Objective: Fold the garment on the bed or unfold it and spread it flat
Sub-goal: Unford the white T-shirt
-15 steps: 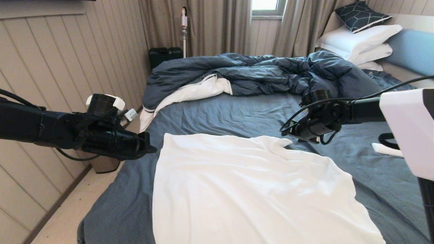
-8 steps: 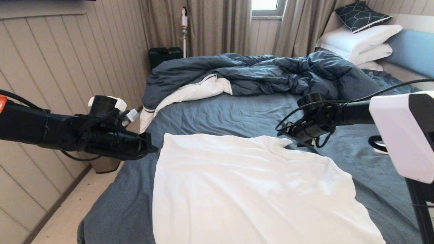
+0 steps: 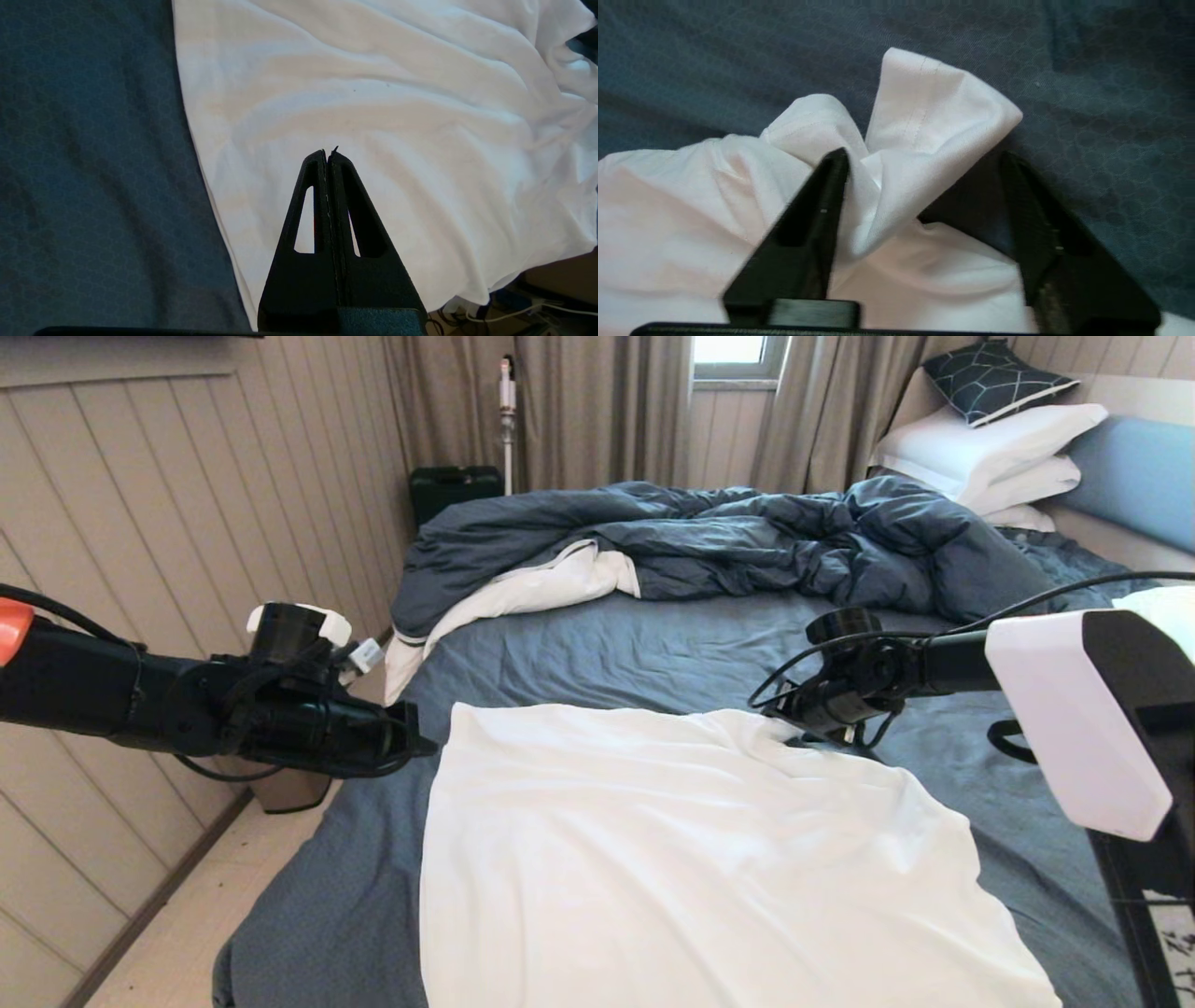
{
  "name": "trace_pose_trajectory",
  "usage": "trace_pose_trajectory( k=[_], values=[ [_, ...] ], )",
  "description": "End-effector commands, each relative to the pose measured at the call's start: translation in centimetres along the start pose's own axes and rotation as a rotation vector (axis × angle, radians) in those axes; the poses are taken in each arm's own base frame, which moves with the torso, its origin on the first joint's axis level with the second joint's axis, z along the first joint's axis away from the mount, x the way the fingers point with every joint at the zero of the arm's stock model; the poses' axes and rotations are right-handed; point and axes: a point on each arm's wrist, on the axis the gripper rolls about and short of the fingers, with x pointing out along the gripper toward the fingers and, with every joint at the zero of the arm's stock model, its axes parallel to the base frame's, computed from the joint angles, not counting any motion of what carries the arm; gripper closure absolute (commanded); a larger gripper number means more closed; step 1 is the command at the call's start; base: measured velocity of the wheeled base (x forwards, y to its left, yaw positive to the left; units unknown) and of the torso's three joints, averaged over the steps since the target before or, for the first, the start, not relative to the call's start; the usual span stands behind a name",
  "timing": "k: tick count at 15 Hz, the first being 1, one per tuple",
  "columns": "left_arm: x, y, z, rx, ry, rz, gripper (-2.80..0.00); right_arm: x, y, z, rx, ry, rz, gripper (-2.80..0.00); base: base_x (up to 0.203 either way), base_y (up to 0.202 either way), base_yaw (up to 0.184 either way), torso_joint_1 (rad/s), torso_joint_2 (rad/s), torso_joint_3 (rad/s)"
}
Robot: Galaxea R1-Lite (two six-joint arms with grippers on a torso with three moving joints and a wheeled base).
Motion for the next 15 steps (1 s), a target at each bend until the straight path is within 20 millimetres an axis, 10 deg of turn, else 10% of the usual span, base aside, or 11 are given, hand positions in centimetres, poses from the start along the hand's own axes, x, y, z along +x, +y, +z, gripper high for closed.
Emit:
trace_pose_trajectory(
  k=[1,15],
  values=[
    [0.1,0.1,0.0,-0.005,0.004,-0.001,0.0,0.3,-0.2,-0.1,0.004,0.006,-0.003,0.0,0.0,0.0,0.0,0.0,0.0,0.0],
    [0.5,0.2,0.0,-0.008,0.008,-0.004,0.0,-2.1,-0.5,4.1,-0.009,-0.318,-0.043,0.0,0.0,0.0,0.0,0.0,0.0,0.0]
  ],
)
